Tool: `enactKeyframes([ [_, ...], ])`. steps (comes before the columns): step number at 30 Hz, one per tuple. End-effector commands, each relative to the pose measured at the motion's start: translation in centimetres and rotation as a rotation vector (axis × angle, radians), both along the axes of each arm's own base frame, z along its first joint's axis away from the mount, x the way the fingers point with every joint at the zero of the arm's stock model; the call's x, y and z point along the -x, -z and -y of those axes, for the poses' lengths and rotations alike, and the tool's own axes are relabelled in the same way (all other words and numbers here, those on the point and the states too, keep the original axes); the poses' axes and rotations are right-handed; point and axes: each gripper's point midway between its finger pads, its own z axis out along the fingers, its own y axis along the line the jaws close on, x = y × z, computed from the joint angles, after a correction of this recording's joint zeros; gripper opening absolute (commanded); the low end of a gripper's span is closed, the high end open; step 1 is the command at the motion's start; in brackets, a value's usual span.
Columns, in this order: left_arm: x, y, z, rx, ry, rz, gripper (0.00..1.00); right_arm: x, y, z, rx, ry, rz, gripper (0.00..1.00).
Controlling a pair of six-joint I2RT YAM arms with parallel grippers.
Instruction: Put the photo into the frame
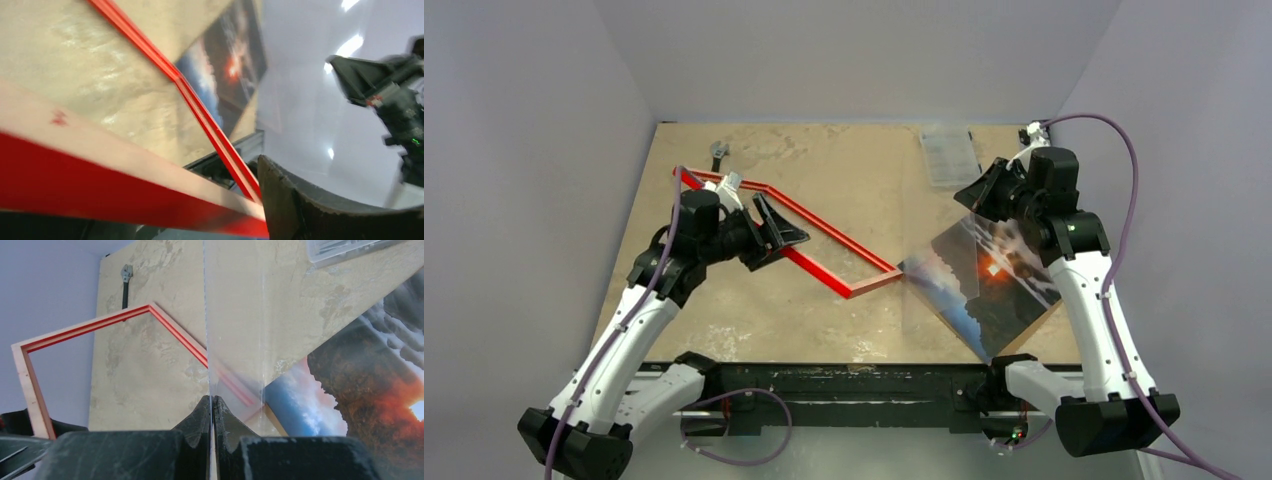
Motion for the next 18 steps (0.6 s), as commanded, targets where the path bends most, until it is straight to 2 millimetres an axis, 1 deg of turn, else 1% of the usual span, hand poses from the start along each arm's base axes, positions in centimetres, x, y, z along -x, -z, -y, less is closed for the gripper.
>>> enactKeyframes([
  [1, 0.5, 4.5, -2.3, -0.120, -0.067, -0.123, 0.73, -0.1, -2.0, -0.6, -0.030, -0.025, 0.076, 0.00],
  [3, 0.6, 4.6, -2.6, -0.127, -0.079, -0.122, 0.65, -0.2, -2.0, -0.6, -0.032, -0.025, 0.075, 0.00],
  [4, 0.6, 4.9, -2.8, -0.133, -0.084, -0.126, 0.59, -0.2, -2.0, -0.7, -0.034, -0.027, 0.076, 0.00],
  [6, 0.4, 5.6, -3.1, -0.147, -0.098, -0.132, 0.45, -0.2, -2.1, -0.7, -0.035, -0.028, 0.079, 0.00],
  [9, 0.0, 7.3, -3.3, -0.158, -0.108, -0.155, 0.20, -0.3, -2.4, -0.8, -0.040, -0.030, 0.083, 0.00],
  [10, -0.1, 7.8, -3.3, -0.158, -0.109, -0.160, 0.15, -0.2, -2.6, -0.8, -0.040, -0.030, 0.084, 0.00],
  [13, -0.5, 9.4, -3.9, -0.186, -0.115, -0.172, 0.08, -0.2, -3.0, -0.7, -0.036, -0.026, 0.090, 0.00],
  [15, -0.5, 10.4, -4.8, -0.231, -0.117, -0.192, 0.03, -0.1, -3.5, -0.7, -0.037, -0.028, 0.096, 0.00],
  [18, -0.7, 10.9, -5.9, -0.287, -0.094, -0.188, 0.00, 0.0, -4.1, -0.7, -0.035, -0.031, 0.105, 0.00],
])
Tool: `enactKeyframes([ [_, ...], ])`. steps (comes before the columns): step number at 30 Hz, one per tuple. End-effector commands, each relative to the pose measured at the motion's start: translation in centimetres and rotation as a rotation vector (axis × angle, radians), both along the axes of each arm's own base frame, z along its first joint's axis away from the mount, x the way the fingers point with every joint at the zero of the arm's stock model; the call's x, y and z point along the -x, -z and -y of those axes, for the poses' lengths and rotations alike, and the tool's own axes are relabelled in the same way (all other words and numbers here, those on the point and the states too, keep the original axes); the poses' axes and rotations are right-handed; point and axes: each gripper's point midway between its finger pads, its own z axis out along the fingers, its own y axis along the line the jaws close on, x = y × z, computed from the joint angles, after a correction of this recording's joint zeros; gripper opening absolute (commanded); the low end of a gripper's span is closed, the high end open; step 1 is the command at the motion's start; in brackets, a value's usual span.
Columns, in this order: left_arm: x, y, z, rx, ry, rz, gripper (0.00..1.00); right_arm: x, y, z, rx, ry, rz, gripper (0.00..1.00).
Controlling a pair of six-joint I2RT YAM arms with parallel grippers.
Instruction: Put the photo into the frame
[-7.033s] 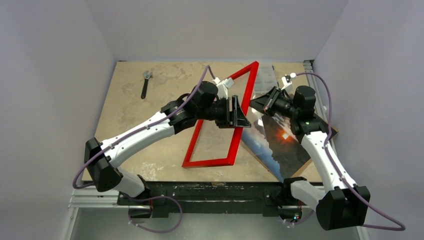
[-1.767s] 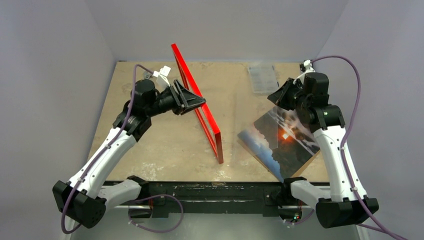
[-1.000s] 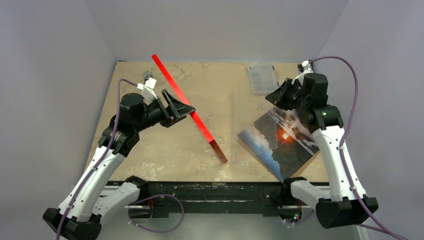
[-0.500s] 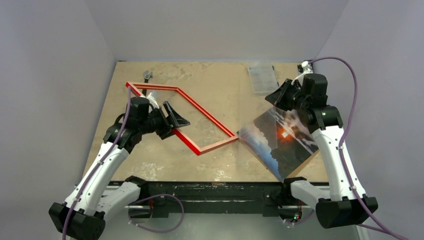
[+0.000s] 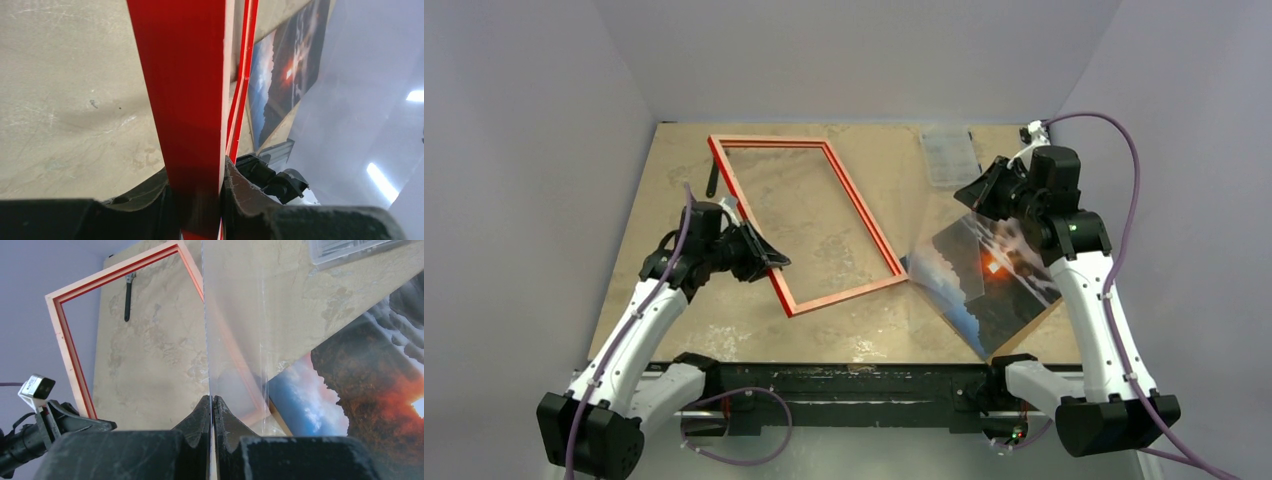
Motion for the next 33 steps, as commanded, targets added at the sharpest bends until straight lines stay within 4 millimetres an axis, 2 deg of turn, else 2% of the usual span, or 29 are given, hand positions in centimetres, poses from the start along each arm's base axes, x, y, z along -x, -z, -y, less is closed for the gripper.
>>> enactKeyframes([
  [1, -0.8, 1.8, -2.6, -0.169, 0.052, 0.047, 0.00, -0.1, -3.9, -0.6, -0.032, -0.029, 0.100, 0.00],
  [5, -1.1, 1.9, -4.0, -0.217, 0.127, 0.050, 0.00, -0.2, -4.5, -0.8, -0.037, -0.038, 0.104, 0.00],
  [14, -0.5, 1.3, -5.6, -0.142, 0.285, 0.011, 0.00, -0.4, -7.2, -0.9, -0.042, -0.042, 0.144, 0.00],
  [19, 0.1, 0.7, -5.4, -0.080, 0.361, 0.021, 0.00, -0.4, -8.1, -0.9, -0.045, -0.045, 0.159, 0.00],
  [24, 0.1, 0.6, -4.1, 0.024, 0.402, 0.027, 0.00, -0.5, -8.6, -1.0, -0.051, -0.045, 0.165, 0.00],
  [33, -1.4, 4.2, -5.6, -0.070, 0.362, -0.084, 0.00, -0.8, -7.4, -1.0, -0.047, -0.045, 0.144, 0.00],
])
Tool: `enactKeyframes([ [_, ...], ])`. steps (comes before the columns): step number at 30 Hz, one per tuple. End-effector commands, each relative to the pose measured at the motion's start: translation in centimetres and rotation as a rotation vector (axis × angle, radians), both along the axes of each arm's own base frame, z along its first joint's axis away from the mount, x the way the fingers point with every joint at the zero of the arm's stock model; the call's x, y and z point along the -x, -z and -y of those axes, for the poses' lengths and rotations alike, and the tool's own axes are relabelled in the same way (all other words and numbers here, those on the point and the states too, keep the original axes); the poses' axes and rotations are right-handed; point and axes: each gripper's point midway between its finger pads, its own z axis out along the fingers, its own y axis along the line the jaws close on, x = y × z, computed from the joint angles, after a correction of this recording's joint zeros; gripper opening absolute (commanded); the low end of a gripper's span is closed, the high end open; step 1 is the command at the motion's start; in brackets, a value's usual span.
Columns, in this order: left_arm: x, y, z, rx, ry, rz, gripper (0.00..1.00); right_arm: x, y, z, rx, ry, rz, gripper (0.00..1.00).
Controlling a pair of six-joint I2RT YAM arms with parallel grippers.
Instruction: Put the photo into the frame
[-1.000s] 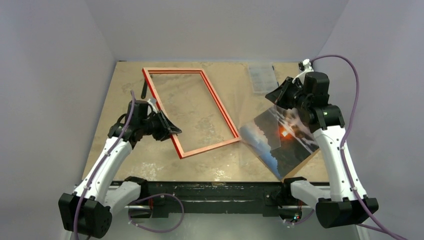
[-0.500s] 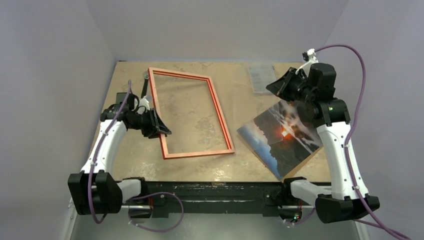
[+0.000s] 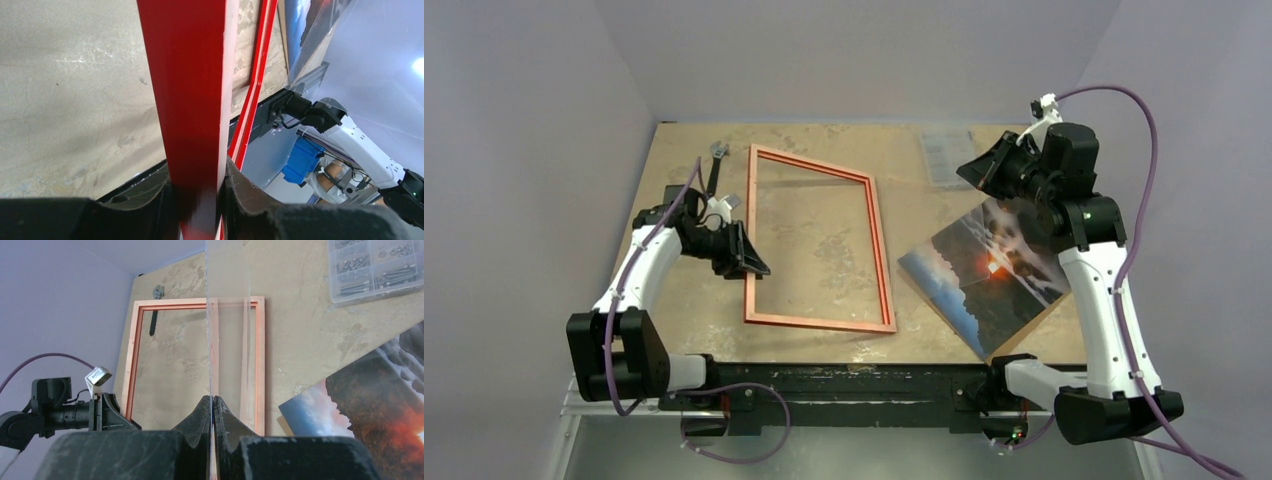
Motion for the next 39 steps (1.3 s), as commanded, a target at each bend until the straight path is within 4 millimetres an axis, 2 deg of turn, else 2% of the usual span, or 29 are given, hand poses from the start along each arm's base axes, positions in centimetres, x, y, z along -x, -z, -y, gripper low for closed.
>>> enactKeyframes([
  [1, -2.1, 1.3, -1.1, -0.086, 0.012, 0.060, 0.00, 0.0, -1.3, -0.5, -0.022, -0.025, 0.036, 0.00],
  [6, -3.0, 3.1, -1.6, -0.167, 0.050, 0.007, 0.00, 0.0, -0.9, -0.5, -0.017, -0.023, 0.031, 0.00],
  [11, -3.6, 4.8, -3.8, -0.316, 0.003, -0.050, 0.00, -0.1, -0.2, -0.4, -0.012, -0.021, 0.018, 0.00],
  [13, -3.7, 5.4, -4.6, -0.367, -0.015, -0.068, 0.07, -0.2, 0.1, -0.5, -0.012, -0.021, 0.011, 0.00],
  [18, -4.2, 6.5, -5.6, -0.496, -0.019, -0.120, 0.33, -0.3, 0.6, -0.6, -0.018, -0.027, 0.000, 0.00],
  [22, -4.4, 7.4, -6.1, -0.662, 0.009, -0.168, 0.46, -0.3, 0.9, -0.7, -0.020, -0.029, -0.004, 0.00],
  [29, -4.6, 9.2, -5.5, -0.758, 0.031, -0.203, 0.51, -0.1, 0.9, -0.5, -0.011, -0.024, -0.002, 0.00],
  [34, -4.6, 8.7, -6.1, -0.802, -0.011, -0.169, 0.69, 0.0, 1.0, -0.4, -0.009, -0.024, -0.001, 0.00],
  [39, -4.4, 8.7, -6.4, -0.811, -0.076, -0.132, 0.66, 0.1, 1.2, -0.5, -0.010, -0.029, -0.006, 0.00],
])
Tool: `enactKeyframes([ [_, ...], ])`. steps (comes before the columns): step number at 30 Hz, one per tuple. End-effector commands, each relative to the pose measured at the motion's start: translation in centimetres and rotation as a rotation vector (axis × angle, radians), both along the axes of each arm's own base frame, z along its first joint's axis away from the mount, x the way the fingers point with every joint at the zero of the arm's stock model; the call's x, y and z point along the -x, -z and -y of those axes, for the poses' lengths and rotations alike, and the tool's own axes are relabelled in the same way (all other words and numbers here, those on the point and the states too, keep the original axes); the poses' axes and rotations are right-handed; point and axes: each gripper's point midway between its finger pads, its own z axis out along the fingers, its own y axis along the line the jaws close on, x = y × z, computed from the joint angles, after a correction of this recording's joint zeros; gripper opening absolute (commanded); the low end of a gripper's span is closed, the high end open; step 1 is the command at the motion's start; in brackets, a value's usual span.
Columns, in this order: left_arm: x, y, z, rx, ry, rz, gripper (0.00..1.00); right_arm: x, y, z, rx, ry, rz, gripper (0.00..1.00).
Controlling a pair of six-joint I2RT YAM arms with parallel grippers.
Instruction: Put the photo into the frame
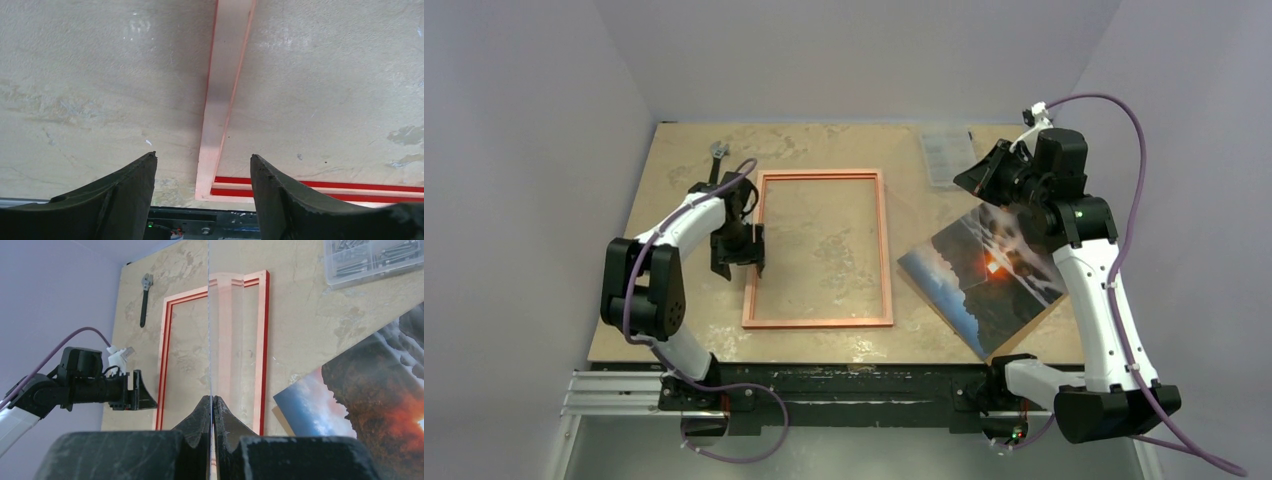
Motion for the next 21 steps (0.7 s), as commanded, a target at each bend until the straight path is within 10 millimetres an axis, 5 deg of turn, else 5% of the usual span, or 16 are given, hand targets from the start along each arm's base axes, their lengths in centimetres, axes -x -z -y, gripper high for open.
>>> enactKeyframes([
  [1, -0.4, -0.7, -0.6, -0.038, -0.063, 0.090, 0.64, 0.3, -1.5, -0.5, -0.019, -0.029, 0.058, 0.00],
  [10, -0.1, 2.4, 0.2, -0.003, -0.124, 0.086, 0.50, 0.5, -2.0, -0.5, -0.019, -0.031, 0.067, 0.00],
  [21, 0.1, 2.6, 1.4, -0.019, -0.043, 0.079, 0.00, 1.0, -3.0, -1.3, -0.063, -0.064, 0.089, 0.00],
])
